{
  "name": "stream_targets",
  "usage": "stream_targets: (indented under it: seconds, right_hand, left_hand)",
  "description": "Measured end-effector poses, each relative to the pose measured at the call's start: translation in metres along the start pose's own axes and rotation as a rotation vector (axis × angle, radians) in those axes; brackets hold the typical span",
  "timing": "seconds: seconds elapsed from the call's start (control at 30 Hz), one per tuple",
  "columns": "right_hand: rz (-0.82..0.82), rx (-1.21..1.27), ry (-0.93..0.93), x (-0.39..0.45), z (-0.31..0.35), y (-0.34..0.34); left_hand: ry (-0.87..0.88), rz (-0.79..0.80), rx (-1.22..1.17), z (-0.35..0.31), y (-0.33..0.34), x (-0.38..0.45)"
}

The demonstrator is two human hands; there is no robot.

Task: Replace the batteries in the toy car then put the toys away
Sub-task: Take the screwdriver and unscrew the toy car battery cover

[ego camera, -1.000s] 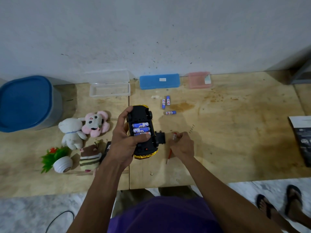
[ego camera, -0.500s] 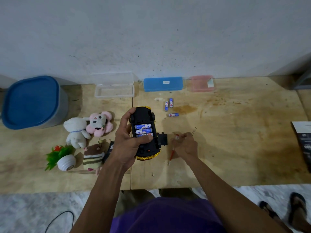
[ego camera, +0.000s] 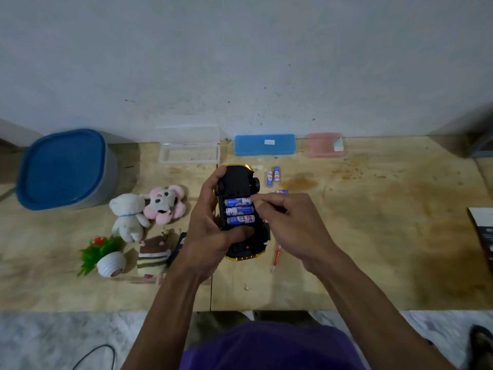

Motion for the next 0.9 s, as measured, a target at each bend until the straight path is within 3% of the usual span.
stream_targets:
  seconds: [0.2,0.37,0.57,0.8,0.9]
  right_hand:
    - [0.044,0.276,0.192,-0.004,0.006,-0.003]
    - [0.022,0.320,0.225,-0.002,0.010,-0.004]
    - [-0.028,0.289,0.077,-0.005,0.011,0.001]
    - [-0.199,-0.030,-0.208,-0.001,0.011,0.008]
    - [-0.194,-0.107,-0.339,0.001,0.016,0.014]
  left_hand:
    - [0.040,-0.001,0.105,-0.004,0.005,-0.003]
    - [0.025,-0.018,0.083,-0.008,0.002,-0.004]
    - [0.011,-0.041,0.031,-0.005,-0.001,-0.002]
    - [-0.013,-0.019,0.017,-0.002,0.002,-0.001]
    - [-0.016,-0.012,-0.001,-0.003,0.006,0.000]
Point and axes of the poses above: each hand's wrist, its own x-axis towards the middle knuckle, its own y-axis out of the palm, z = x × y, the point moved 2 cm from there along x, towards the middle knuckle, and after that the axes turned 3 degrees about z, right-handed, at the moved point
